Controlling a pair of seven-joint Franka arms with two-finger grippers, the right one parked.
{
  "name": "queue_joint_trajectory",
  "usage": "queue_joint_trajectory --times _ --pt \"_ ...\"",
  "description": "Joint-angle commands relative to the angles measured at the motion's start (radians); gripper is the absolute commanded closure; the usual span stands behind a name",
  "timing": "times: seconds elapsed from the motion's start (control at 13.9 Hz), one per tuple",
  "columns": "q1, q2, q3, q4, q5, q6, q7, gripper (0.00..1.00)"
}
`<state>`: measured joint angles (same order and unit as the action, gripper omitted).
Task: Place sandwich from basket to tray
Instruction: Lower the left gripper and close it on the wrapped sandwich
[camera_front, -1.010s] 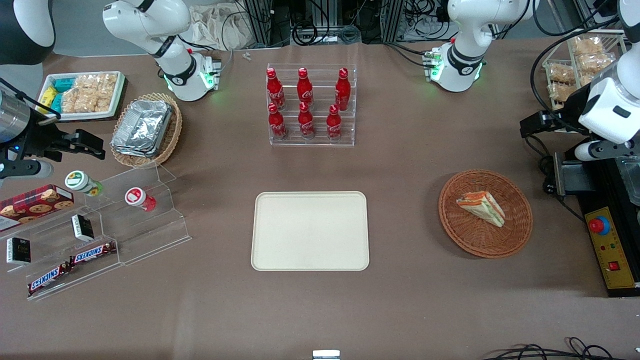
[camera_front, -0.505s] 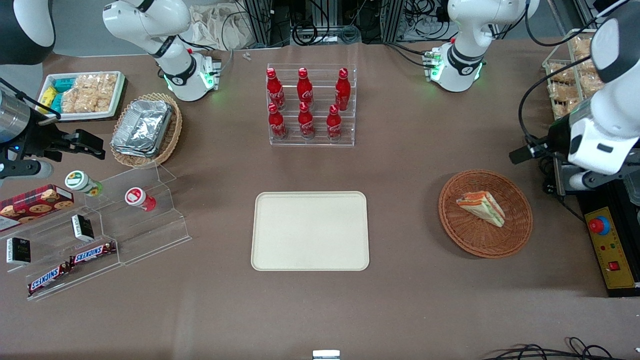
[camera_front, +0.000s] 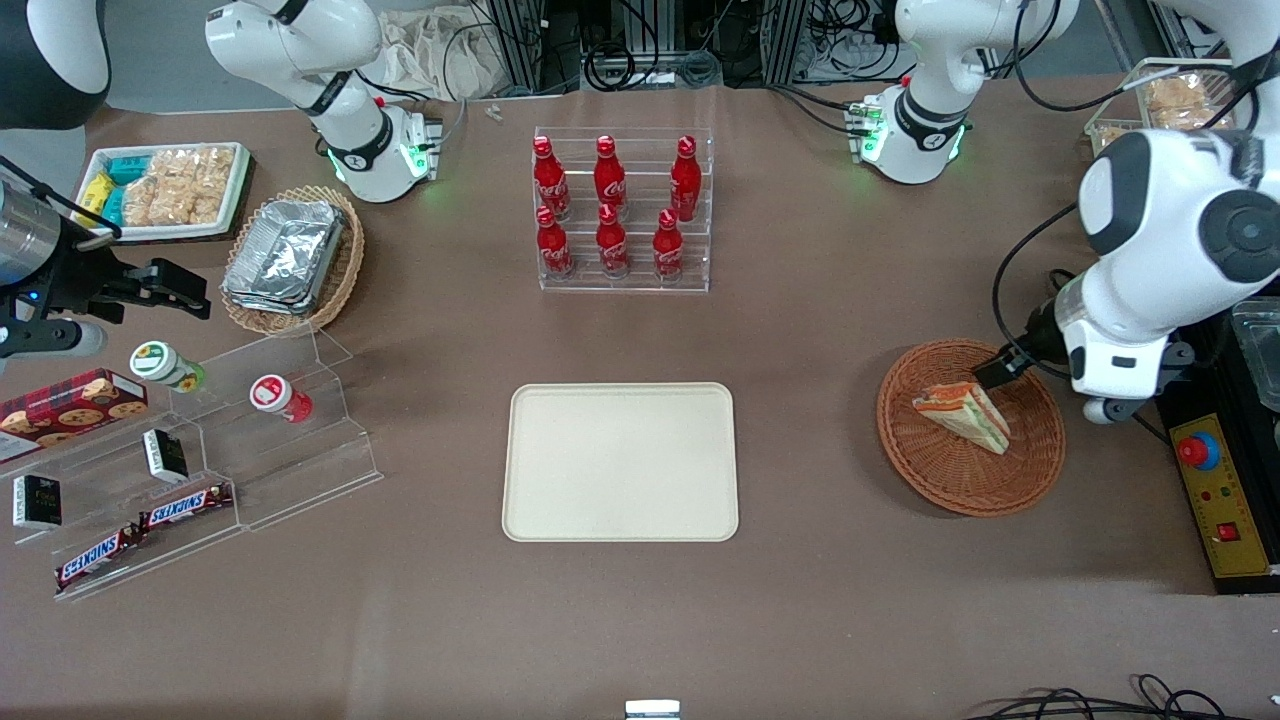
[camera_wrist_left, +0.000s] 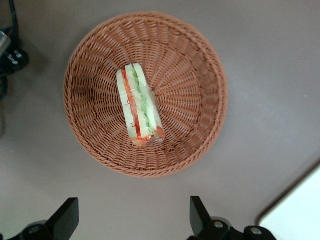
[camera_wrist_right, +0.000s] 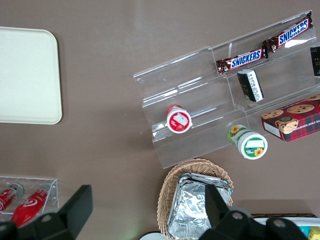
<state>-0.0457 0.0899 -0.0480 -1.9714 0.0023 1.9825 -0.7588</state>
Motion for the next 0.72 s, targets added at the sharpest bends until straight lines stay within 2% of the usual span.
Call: queue_joint_trajectory --times 0.0,0.43,0.65 --pt "0.0 0.023 0.007 -0.05 0.022 0.079 -0.062 0.0" --pt "0.0 0.068 0.01 -0.21 0.022 0.333 -0.125 0.0" --pt "0.001 0.117 0.016 -0.225 0.022 0.412 -0.171 0.0"
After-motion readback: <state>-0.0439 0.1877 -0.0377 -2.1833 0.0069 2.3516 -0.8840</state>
